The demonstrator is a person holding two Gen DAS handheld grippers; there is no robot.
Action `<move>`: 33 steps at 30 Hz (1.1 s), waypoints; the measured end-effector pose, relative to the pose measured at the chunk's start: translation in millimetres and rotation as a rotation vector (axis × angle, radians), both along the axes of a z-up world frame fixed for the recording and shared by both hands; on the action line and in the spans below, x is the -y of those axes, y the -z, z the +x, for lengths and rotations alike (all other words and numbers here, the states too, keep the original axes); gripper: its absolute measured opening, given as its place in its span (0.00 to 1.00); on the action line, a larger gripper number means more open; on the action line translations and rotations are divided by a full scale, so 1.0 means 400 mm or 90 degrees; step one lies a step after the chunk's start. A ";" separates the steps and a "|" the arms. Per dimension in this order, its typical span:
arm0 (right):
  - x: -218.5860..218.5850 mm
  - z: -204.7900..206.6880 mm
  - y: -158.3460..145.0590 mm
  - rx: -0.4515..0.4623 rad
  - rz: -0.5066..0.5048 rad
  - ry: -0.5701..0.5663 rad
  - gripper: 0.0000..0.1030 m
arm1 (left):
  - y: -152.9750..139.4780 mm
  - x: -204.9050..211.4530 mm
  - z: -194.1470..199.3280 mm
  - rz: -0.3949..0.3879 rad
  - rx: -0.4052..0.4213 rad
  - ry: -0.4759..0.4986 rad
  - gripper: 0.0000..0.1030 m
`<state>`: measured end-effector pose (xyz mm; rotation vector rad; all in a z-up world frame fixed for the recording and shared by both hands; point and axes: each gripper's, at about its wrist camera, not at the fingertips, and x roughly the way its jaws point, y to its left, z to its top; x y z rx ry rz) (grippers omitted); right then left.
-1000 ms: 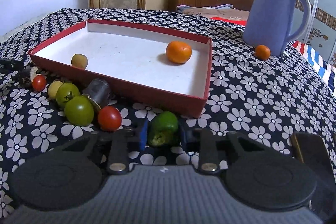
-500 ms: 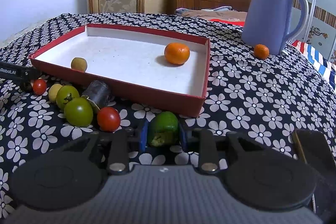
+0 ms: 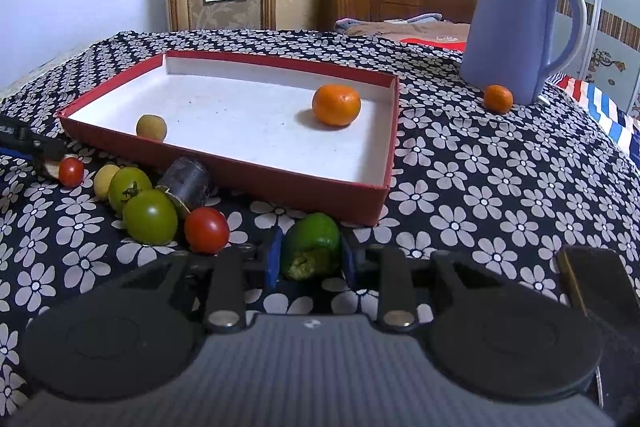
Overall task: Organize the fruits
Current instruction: 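Grasp the green pepper with the right tool while the left tool grasps the dark cylinder, then carry the green pepper with the right tool while the left tool carries the dark cylinder over the tray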
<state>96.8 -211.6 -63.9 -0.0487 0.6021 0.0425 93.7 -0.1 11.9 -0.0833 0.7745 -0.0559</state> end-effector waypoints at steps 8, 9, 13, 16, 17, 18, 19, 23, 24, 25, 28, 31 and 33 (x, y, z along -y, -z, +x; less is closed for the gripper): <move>0.000 0.001 0.003 0.000 0.005 -0.001 0.27 | -0.015 0.007 -0.022 0.093 0.054 0.012 0.42; -0.001 0.001 0.003 0.000 0.005 0.000 0.27 | -0.010 0.012 -0.020 0.101 0.056 0.009 0.44; -0.002 0.002 0.004 -0.002 0.005 0.000 0.27 | 0.011 0.030 -0.005 0.097 0.046 0.039 0.55; -0.003 0.002 0.004 -0.001 0.005 0.001 0.27 | 0.032 0.033 0.002 0.094 0.042 0.052 0.59; -0.002 0.002 0.005 -0.002 0.005 0.001 0.27 | 0.039 0.037 0.003 0.095 0.035 0.057 0.59; -0.003 0.002 0.005 -0.002 0.005 0.002 0.27 | 0.044 0.041 0.004 0.096 0.032 0.058 0.59; -0.002 0.003 0.006 -0.001 0.004 0.002 0.27 | 0.047 0.046 0.000 0.101 0.034 0.064 0.58; 0.003 0.005 0.007 -0.002 0.009 0.005 0.27 | 0.051 0.057 -0.011 0.130 0.053 0.083 0.58; 0.003 0.006 0.007 -0.002 0.010 0.006 0.27 | 0.052 0.051 -0.005 0.115 0.048 0.082 0.58; 0.003 0.006 0.006 -0.002 0.009 0.006 0.27 | 0.053 0.044 0.001 0.099 0.043 0.079 0.54; 0.002 0.005 0.008 -0.001 0.008 0.007 0.27 | 0.060 0.022 0.022 0.030 0.016 0.085 0.38; 0.001 0.008 0.008 -0.004 0.011 0.009 0.27 | 0.066 0.033 0.025 0.036 0.022 0.085 0.31; -0.003 0.007 0.010 -0.003 0.006 0.008 0.27 | 0.067 0.044 0.023 0.045 0.026 0.085 0.31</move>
